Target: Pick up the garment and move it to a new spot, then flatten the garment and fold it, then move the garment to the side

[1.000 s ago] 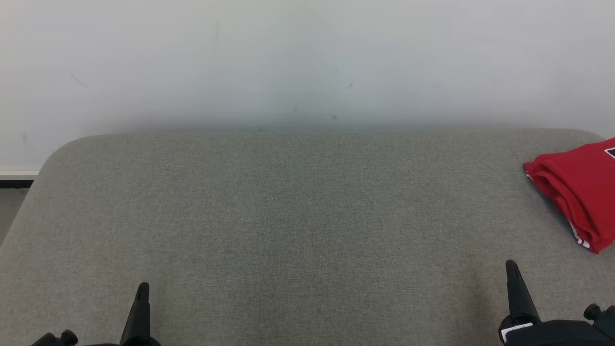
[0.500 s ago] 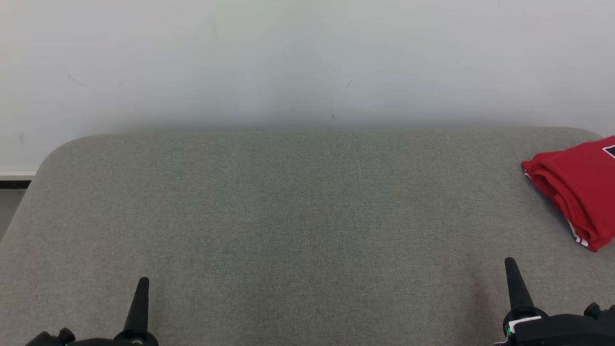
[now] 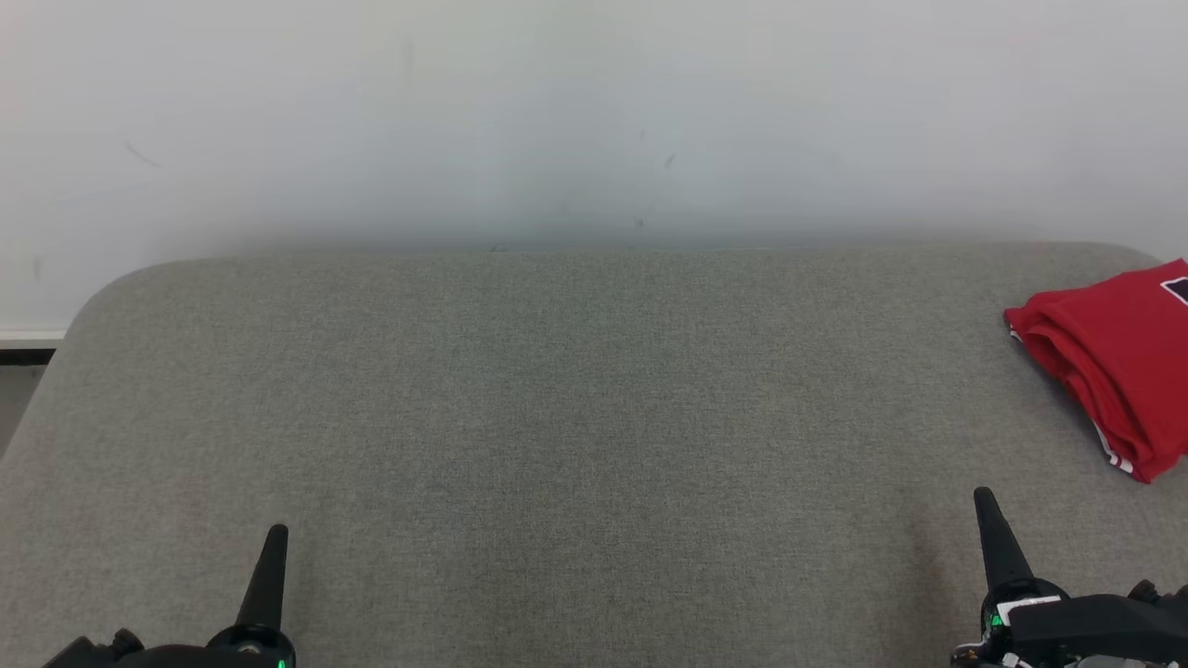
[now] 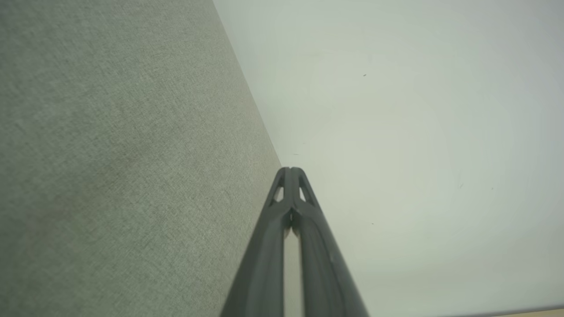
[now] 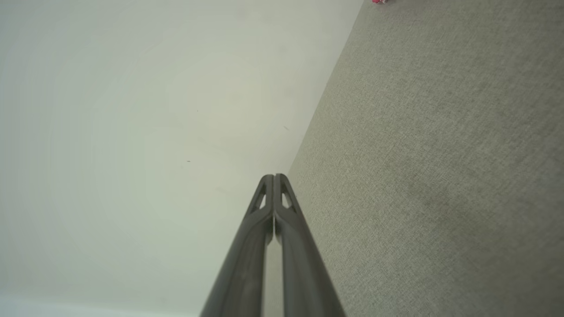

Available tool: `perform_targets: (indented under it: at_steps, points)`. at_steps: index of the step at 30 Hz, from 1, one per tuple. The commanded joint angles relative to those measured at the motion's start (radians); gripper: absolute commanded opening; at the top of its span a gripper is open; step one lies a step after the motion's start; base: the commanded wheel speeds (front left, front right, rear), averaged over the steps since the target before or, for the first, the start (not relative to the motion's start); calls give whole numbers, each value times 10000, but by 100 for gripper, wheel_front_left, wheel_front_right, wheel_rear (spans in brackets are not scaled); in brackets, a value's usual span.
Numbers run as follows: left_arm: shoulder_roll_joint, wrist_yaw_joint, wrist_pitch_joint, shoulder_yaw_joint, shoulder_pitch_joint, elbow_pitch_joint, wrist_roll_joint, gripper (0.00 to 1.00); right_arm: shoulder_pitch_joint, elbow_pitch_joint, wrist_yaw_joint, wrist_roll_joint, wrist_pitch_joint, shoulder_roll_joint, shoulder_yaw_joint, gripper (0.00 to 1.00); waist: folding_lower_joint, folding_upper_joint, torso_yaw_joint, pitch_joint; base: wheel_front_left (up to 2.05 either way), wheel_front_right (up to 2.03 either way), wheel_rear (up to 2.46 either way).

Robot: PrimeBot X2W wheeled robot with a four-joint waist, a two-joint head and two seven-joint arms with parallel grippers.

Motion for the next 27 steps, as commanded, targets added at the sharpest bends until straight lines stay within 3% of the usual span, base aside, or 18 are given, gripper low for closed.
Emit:
perform_targets:
  at_steps: [1, 27]
  points:
    - [9, -29, 89, 69, -238, -26, -308, 0, -194, -15, -14, 309, 82, -1, -49, 0, -1, 0, -7, 4, 0, 0, 0]
    - [-1, -88, 610, 194, -480, 136, -2261, 0, -520, 218, -18, 2362, 605, 69, -203, 0, -1, 0, -91, 50, 0, 0, 0]
